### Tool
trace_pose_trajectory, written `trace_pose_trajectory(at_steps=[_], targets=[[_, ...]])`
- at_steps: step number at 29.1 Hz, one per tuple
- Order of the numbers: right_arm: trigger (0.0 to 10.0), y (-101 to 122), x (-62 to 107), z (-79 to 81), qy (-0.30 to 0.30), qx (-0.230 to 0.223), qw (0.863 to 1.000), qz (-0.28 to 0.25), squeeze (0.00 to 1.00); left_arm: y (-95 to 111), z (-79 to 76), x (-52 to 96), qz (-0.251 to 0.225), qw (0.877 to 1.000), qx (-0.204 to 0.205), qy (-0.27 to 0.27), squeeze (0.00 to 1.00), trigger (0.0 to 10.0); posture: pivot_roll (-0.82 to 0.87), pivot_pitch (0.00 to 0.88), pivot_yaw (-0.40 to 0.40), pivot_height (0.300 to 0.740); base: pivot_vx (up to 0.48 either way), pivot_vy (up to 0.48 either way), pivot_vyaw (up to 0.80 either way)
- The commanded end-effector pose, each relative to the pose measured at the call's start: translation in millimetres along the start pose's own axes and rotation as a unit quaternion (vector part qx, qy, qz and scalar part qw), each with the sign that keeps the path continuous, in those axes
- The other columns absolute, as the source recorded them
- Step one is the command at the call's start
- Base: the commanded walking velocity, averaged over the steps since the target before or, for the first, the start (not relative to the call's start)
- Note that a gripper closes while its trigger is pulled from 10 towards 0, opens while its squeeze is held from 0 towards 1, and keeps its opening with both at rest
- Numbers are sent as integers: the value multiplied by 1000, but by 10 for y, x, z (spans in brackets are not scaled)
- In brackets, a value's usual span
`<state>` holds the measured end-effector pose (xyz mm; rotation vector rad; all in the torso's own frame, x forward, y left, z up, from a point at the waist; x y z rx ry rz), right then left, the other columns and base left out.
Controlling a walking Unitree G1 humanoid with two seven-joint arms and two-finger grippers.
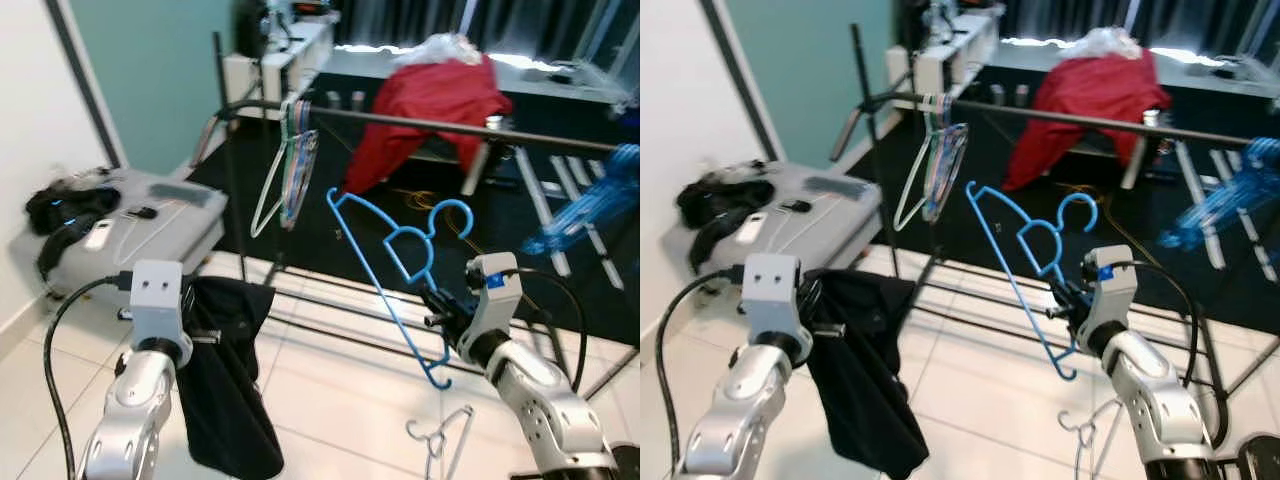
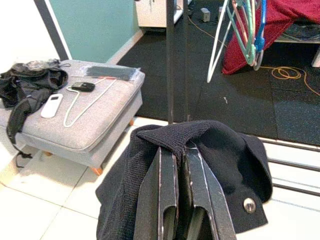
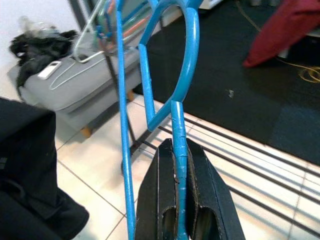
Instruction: Hang hanger
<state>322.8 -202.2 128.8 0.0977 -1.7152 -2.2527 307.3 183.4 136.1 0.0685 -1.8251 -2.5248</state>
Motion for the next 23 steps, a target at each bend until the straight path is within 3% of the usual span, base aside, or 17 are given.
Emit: trace_pose_trajectory(at_steps=[1,7,13,23], targets=[[10000,-4,-10,6,-2,11,1000,-3,0,69,-34,-11,-16,1000,5,-4,0,10000,-57,42,-31,740,0,0,775],[10000,-21,-33,67,-13,26,999,-15,0,38,-26,31,3,999,40,-1,0,10000,-49,23,-24,740,0,0,774],[10000,-64,-69,135,0,49,999,-18,0,23,-41,15,1,999,39,0,0,10000,-45,0,-26,740,0,-359,773],[10000,-81,-112,189,18,76,997,-15,0,43,-24,-43,-4,999,43,10,0,10000,-47,0,-33,740,0,0,775]])
Point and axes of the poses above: a point about 5 cm out from each wrist's last joint towards the gripper, its own x axis pointing back from the gripper into the wrist, its own y axis along the axis of the wrist's last joint, z = x × y, the point moved 3 cm from there along -x, pointing out of the wrist towards the gripper, and after that the axes turned 14 degrees about -x, right-handed, at the moved point
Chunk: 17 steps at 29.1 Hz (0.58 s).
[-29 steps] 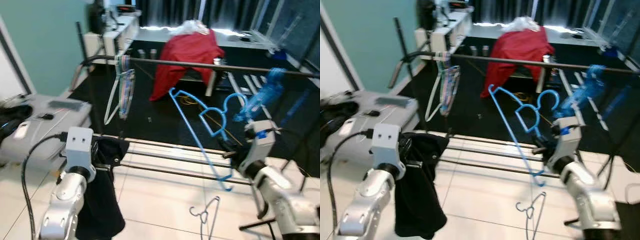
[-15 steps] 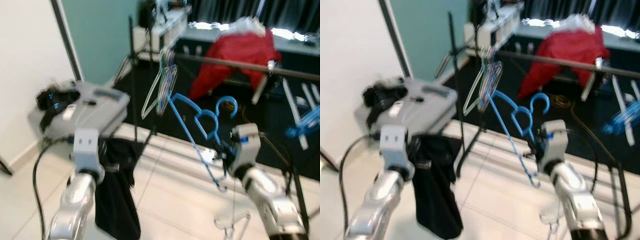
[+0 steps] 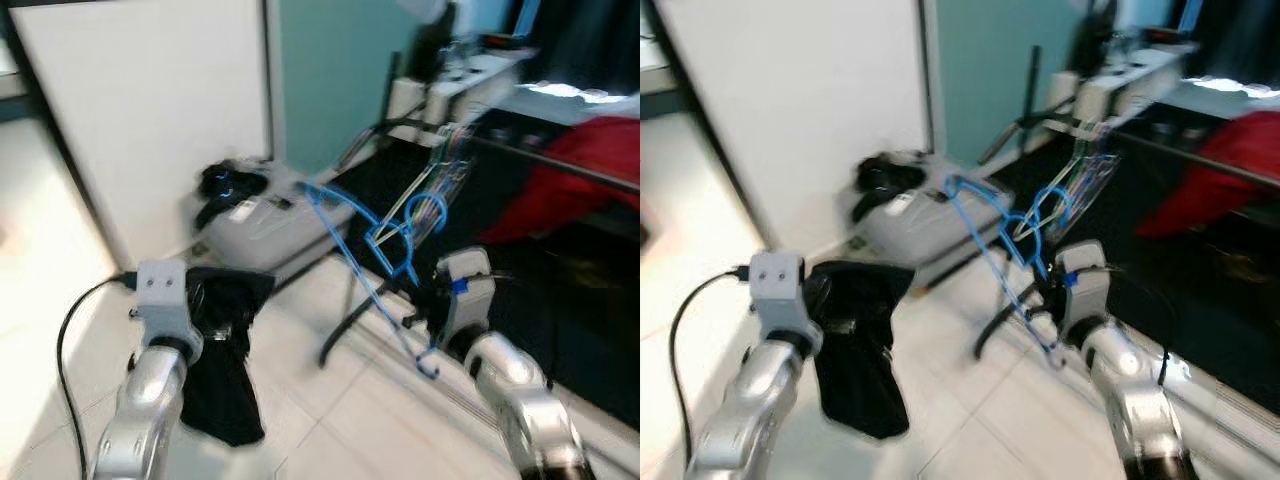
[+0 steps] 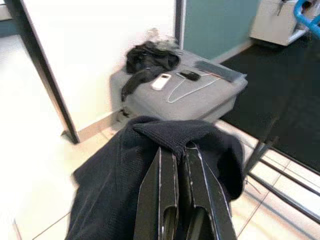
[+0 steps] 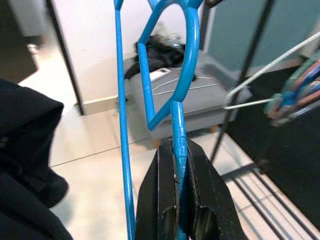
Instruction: Hang hanger
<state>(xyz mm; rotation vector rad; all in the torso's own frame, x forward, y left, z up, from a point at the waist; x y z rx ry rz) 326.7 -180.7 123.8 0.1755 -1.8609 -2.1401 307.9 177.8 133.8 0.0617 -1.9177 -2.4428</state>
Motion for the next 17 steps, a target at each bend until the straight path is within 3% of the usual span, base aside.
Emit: trace_pose_trajectory(at_steps=[1,12,17], targets=[[10000,12,-9,11,6,9,1000,-4,0,50,33,-39,-11,1000,4,8,0,10000,-47,0,-33,740,0,0,775],[10000,3,-49,99,31,27,999,-3,0,0,123,-170,7,999,45,11,0,10000,-46,0,-30,740,0,0,775],[10000,-18,-64,86,30,17,999,-3,0,-19,34,-220,9,998,53,-28,0,10000,-38,0,-29,740,0,0,775]])
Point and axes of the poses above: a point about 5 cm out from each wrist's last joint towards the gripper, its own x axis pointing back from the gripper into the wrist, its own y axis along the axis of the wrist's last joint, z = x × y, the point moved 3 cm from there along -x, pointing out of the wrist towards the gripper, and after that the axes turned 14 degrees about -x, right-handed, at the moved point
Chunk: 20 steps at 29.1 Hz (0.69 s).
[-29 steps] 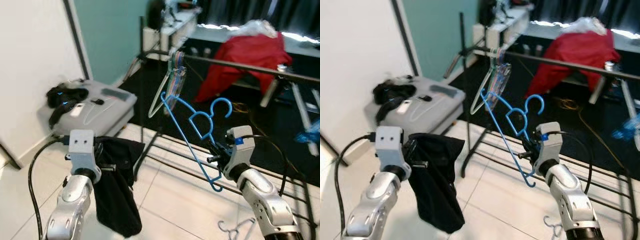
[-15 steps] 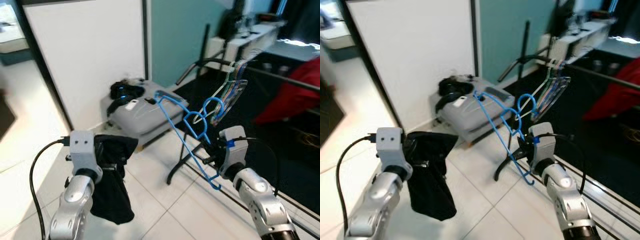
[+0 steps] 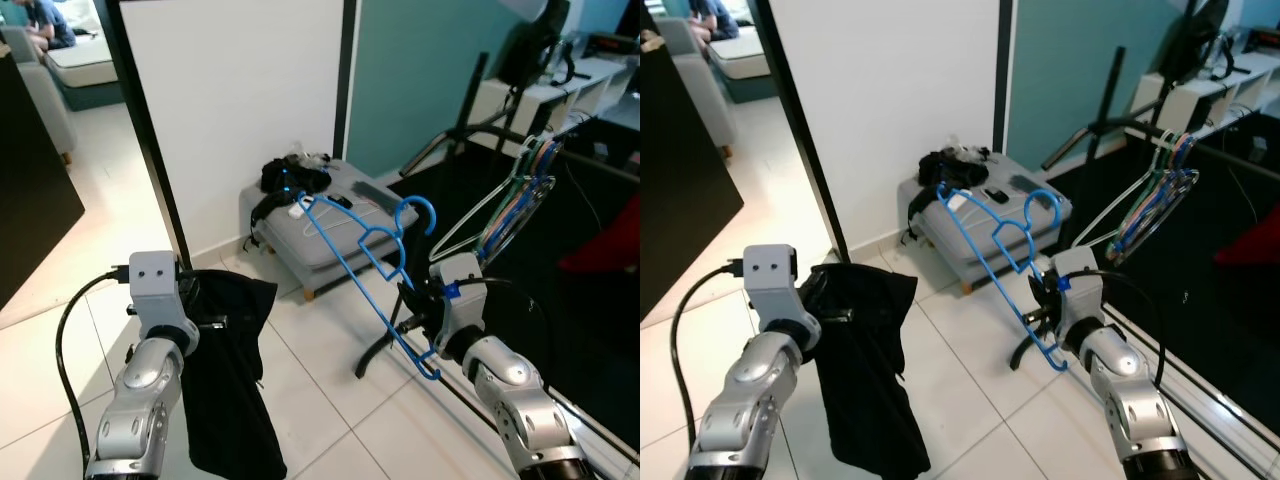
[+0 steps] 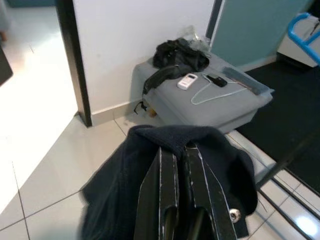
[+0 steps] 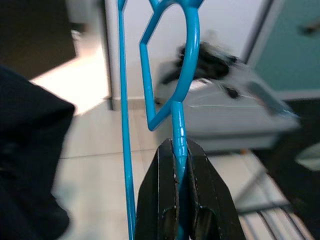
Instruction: Hang hanger
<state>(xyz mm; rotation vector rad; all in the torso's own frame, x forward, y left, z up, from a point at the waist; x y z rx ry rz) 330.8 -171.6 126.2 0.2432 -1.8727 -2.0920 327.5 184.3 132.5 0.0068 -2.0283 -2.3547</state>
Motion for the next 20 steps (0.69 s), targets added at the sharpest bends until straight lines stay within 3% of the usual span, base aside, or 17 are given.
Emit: trace_pose_trajectory(at_steps=[1,5,13,20], targets=[[10000,-37,0,9,6,0,1000,2,0,8,-16,-22,-2,1000,7,-14,0,10000,-38,0,-29,740,0,0,775],[10000,-42,-9,-3,4,-8,1000,1,0,9,-48,-34,-5,999,15,-30,0,10000,-39,0,-27,740,0,0,775],[10000,-52,-24,0,13,-7,1000,5,0,60,-206,-40,-23,997,-5,-68,0,10000,-38,0,-32,740,0,0,771],[10000,-56,-30,9,19,-6,1000,4,0,45,-205,-59,-21,997,5,-72,0,10000,-38,0,-32,740,0,0,771]])
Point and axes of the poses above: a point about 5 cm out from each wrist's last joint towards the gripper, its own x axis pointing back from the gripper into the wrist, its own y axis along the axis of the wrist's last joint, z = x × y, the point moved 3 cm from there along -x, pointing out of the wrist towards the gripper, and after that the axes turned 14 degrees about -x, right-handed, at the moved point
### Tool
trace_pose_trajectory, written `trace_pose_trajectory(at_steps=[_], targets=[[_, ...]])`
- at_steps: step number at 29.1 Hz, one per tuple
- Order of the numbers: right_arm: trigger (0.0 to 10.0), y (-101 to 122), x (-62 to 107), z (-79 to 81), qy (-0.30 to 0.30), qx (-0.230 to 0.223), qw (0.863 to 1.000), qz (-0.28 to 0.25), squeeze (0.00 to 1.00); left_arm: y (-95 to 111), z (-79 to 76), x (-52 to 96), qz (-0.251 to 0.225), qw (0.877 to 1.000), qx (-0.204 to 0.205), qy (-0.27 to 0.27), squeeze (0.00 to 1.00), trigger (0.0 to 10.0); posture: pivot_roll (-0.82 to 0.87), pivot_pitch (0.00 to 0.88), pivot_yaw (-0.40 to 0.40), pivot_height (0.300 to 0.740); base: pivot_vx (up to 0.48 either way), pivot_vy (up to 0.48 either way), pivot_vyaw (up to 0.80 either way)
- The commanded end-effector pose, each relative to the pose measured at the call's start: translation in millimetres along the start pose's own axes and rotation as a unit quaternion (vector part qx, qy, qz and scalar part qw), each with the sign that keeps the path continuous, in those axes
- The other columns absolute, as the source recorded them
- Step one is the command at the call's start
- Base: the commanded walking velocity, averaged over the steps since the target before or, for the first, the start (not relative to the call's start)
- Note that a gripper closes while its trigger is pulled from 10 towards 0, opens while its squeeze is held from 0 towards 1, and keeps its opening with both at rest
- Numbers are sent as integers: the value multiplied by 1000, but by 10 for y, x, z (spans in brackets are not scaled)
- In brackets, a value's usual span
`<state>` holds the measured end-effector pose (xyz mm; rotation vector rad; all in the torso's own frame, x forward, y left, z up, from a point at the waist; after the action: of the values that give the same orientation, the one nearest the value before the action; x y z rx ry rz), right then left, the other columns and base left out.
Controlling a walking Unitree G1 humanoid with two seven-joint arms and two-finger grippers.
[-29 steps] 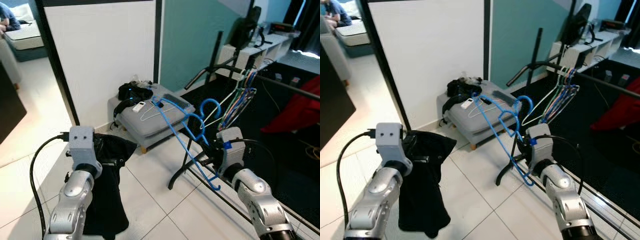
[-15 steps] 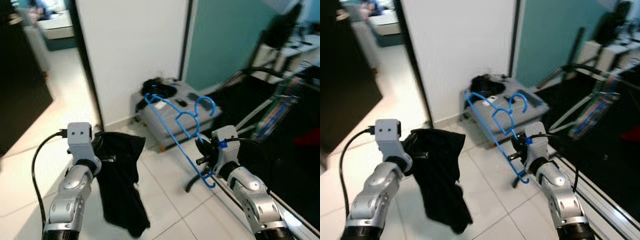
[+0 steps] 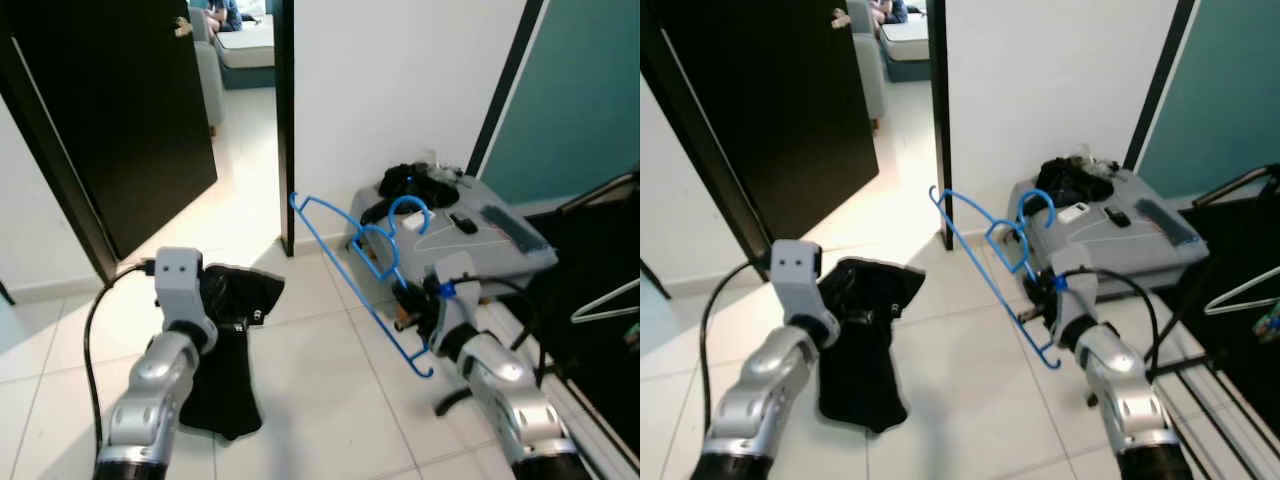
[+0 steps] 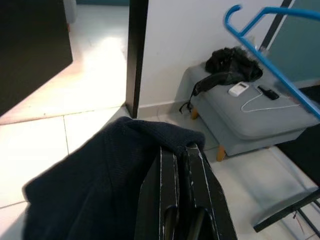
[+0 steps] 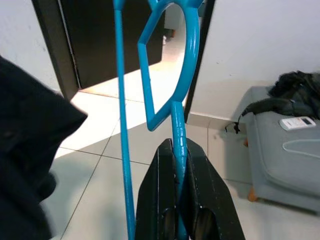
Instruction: Hang hanger
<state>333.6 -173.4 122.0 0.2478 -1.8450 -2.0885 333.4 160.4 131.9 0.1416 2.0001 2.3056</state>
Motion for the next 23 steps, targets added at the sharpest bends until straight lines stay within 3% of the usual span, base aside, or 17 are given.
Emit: trace_pose_trajectory(at_steps=[1,14,23], targets=[[10000,-20,-7,40,10,1,1000,-1,0,15,35,-2,-7,1000,1,4,0,10000,-38,0,-32,740,0,0,775],[10000,-31,-22,104,33,6,999,1,0,41,25,-66,-18,999,26,-14,0,10000,-22,0,-29,740,0,0,773],[10000,-31,-24,106,34,3,999,0,0,37,-3,-79,-16,999,23,-28,0,10000,-27,0,-24,740,0,0,774]])
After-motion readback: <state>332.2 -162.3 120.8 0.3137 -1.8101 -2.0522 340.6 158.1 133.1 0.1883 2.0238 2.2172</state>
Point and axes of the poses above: a point about 5 cm out from each wrist's last joint towards the gripper, its own x axis pointing back from the gripper into the wrist, its own y axis along the axis of the wrist's last joint, z = x × y, the point moved 3 cm from there along -x, pointing out of the wrist towards the gripper, and after that the axes turned 14 degrees about -x, right-handed, at the moved point
